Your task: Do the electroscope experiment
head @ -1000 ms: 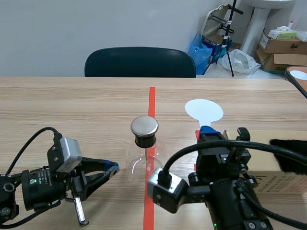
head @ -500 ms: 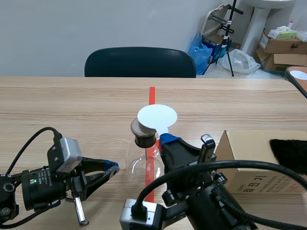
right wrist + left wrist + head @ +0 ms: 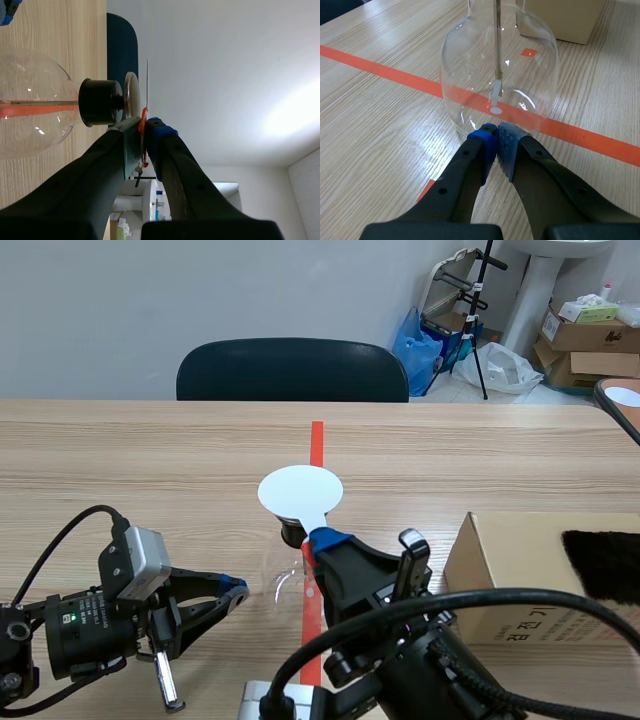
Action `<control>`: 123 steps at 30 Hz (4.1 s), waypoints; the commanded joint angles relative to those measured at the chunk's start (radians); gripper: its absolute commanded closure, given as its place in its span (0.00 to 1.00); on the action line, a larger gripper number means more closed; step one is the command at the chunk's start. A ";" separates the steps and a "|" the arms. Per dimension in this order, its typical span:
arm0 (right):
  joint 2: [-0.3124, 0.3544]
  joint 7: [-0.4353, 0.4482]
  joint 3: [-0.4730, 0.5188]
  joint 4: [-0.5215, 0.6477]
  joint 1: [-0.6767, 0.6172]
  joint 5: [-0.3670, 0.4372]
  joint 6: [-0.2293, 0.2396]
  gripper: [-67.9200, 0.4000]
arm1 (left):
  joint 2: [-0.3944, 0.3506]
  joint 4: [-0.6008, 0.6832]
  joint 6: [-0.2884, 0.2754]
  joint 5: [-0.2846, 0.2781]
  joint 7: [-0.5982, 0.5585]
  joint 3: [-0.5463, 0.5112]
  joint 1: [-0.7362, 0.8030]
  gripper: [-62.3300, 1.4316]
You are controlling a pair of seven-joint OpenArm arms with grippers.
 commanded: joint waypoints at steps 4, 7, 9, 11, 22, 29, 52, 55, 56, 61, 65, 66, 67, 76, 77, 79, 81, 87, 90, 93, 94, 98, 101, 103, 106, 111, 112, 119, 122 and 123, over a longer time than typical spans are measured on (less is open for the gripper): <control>0.005 0.000 0.002 0.018 0.012 -0.001 -0.011 0.98 | 0.000 0.009 0.001 -0.013 -0.012 0.000 0.000 0.93; 0.005 0.000 0.002 0.018 0.012 -0.001 -0.011 0.98 | 0.000 0.009 0.001 -0.013 -0.012 0.000 0.000 0.93; 0.005 0.000 0.002 0.018 0.012 -0.001 -0.011 0.98 | 0.000 0.009 0.001 -0.013 -0.012 0.000 0.000 0.93; 0.005 0.000 0.002 0.018 0.012 -0.001 -0.011 0.98 | 0.000 0.009 0.001 -0.013 -0.012 0.000 0.000 0.93; 0.005 -0.001 0.002 0.018 0.012 -0.001 -0.011 0.98 | 0.000 0.009 0.001 -0.013 -0.012 0.000 0.000 0.93; 0.005 -0.075 0.002 0.018 0.012 -0.001 -0.011 0.98 | 0.000 0.009 0.001 -0.013 -0.012 0.000 0.000 0.93; 0.005 -0.563 0.002 0.018 0.012 -0.001 -0.011 0.98 | 0.000 0.009 0.001 -0.013 -0.011 0.000 0.000 0.93; 0.005 -0.593 0.002 0.018 0.012 -0.001 -0.011 0.98 | 0.000 0.009 0.001 -0.013 -0.011 0.000 0.000 0.93; 0.005 -0.602 0.002 0.018 0.012 -0.001 -0.011 0.98 | 0.000 0.009 0.001 -0.013 -0.011 0.000 0.000 0.93; 0.005 -0.630 0.002 0.018 0.012 -0.001 -0.011 0.98 | 0.000 0.009 0.001 -0.013 -0.011 0.000 0.000 0.93; 0.005 -0.630 0.002 0.018 0.012 -0.001 -0.011 0.98 | 0.000 0.009 0.001 -0.013 -0.011 0.000 0.000 0.93; 0.005 -0.629 0.002 0.018 0.012 -0.001 -0.011 0.98 | 0.000 0.009 0.001 -0.013 -0.011 0.000 0.000 0.93; 0.005 -0.625 0.002 0.018 0.012 -0.001 -0.011 0.98 | 0.000 0.009 0.001 -0.013 -0.011 0.000 0.000 0.93; 0.005 -0.449 0.002 0.018 0.012 -0.001 -0.011 0.98 | 0.000 0.009 0.001 -0.013 -0.011 0.000 0.000 0.93; 0.005 -0.422 0.002 0.018 0.012 -0.001 -0.011 0.98 | 0.000 0.009 0.001 -0.013 -0.011 0.000 0.000 0.93; 0.005 -0.365 0.002 0.018 0.012 -0.001 -0.011 0.98 | 0.000 0.009 0.001 -0.013 -0.011 0.000 0.000 0.93; 0.005 -0.310 0.002 0.018 0.012 -0.001 -0.011 0.98 | 0.000 0.009 0.001 -0.013 -0.011 0.000 0.000 0.93; 0.005 -0.159 0.002 0.018 0.012 -0.001 -0.011 0.98 | 0.000 0.009 0.001 -0.013 -0.011 0.000 0.000 0.93; 0.005 -0.097 0.002 0.018 0.012 -0.001 -0.011 0.98 | 0.000 0.009 0.001 -0.013 -0.011 0.000 0.000 0.93; 0.005 -0.047 0.002 0.018 0.012 -0.001 -0.011 0.98 | 0.000 0.009 0.001 -0.013 -0.011 0.000 0.000 0.93; 0.005 -0.033 0.002 0.018 0.012 -0.001 -0.011 0.98 | 0.000 0.009 0.001 -0.013 -0.011 0.000 0.000 0.93; 0.005 0.008 0.002 0.018 0.012 -0.001 -0.011 0.98 | 0.000 0.009 0.001 -0.013 -0.011 0.000 0.000 0.93; 0.005 0.020 0.002 0.018 0.012 -0.001 -0.011 0.98 | 0.000 0.009 0.001 -0.013 -0.011 0.000 0.000 0.93; 0.005 0.019 0.002 0.018 0.012 -0.001 -0.011 0.98 | 0.000 0.009 0.001 -0.013 -0.011 0.000 0.000 0.93; 0.005 0.019 0.002 0.018 0.012 -0.001 -0.011 0.98 | 0.000 0.009 0.001 -0.013 -0.011 0.000 0.000 0.93; 0.005 0.019 0.002 0.018 0.012 -0.001 -0.011 0.98 | 0.000 0.009 0.001 -0.013 -0.011 0.000 0.000 0.93; 0.005 0.019 0.002 0.018 0.012 -0.001 -0.011 0.98 | 0.000 0.009 0.001 -0.013 -0.011 0.000 0.000 0.93; 0.005 0.019 0.002 0.018 0.012 -0.001 -0.011 0.98 | 0.000 0.009 0.001 -0.013 -0.011 0.000 0.000 0.93; 0.005 0.019 0.002 0.018 0.012 -0.001 -0.011 0.98 | 0.000 0.009 0.001 -0.013 -0.011 0.000 0.000 0.93; 0.005 0.019 0.002 0.018 0.012 -0.001 -0.011 0.98 | 0.000 0.009 0.001 -0.013 -0.011 0.000 0.000 0.93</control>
